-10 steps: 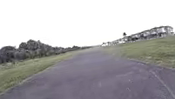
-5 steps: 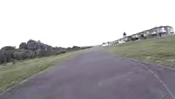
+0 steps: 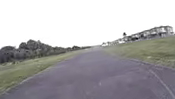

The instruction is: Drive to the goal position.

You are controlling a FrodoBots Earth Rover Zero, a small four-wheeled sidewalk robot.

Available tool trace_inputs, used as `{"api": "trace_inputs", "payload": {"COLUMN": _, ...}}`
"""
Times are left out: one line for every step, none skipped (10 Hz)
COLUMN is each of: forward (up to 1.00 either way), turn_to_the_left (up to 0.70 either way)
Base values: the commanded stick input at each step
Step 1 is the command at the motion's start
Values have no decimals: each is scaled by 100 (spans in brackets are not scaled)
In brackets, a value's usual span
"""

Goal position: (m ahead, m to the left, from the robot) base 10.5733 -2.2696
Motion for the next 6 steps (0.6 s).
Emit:
{"api": "trace_inputs", "payload": {"forward": 10, "turn_to_the_left": 0}}
{"api": "trace_inputs", "payload": {"forward": 10, "turn_to_the_left": 0}}
{"api": "trace_inputs", "payload": {"forward": 10, "turn_to_the_left": 0}}
{"api": "trace_inputs", "payload": {"forward": 10, "turn_to_the_left": 0}}
{"api": "trace_inputs", "payload": {"forward": 10, "turn_to_the_left": 0}}
{"api": "trace_inputs", "payload": {"forward": 10, "turn_to_the_left": 0}}
